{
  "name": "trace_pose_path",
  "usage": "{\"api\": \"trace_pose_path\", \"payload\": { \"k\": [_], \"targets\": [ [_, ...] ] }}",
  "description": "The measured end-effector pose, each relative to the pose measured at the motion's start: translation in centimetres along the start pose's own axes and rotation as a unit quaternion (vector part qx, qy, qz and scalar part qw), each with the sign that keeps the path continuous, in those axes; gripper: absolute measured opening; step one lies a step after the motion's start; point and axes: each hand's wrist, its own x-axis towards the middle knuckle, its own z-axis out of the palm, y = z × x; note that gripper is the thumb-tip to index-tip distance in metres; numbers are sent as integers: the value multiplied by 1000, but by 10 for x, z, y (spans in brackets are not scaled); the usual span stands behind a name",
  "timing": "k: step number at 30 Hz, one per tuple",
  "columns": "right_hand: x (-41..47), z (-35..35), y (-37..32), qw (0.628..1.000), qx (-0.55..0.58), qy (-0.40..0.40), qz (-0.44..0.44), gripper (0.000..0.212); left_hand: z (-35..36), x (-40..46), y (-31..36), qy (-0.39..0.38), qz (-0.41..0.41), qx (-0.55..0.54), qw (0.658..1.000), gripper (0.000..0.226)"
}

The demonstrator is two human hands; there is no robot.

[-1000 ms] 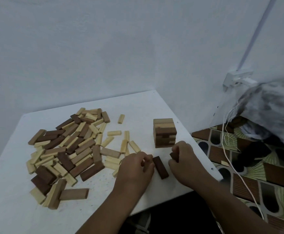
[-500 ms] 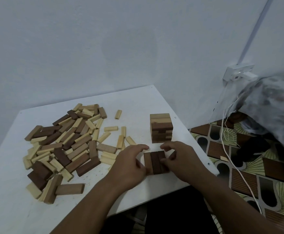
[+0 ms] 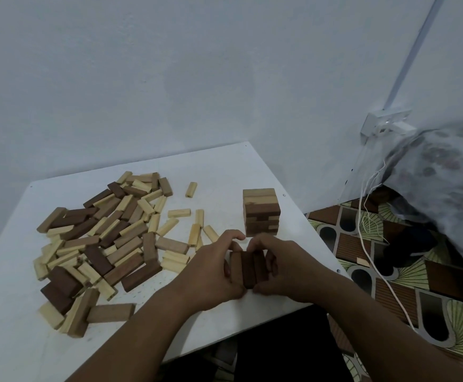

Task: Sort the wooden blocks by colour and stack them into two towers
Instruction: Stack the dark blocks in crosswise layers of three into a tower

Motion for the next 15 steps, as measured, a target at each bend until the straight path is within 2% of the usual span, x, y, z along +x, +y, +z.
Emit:
{"api": "trace_pose_path", "payload": {
  "k": [3,9,11,15],
  "targets": [
    [-3,-9,-7,999,13,25,-23,59,-10,1,7,21,17,-14,1000,76],
    [1,-56,-34,996,17,65,-59,65,-46,22,35,59,49,25,997,80],
    [10,-71,-38,993,61,67,-70,69,-55,33,44,74,54,27,995,78],
    [34,-95,-32,991,110,62,-33,81,-65,59,50,85,41,6,996,75]
  ]
}}
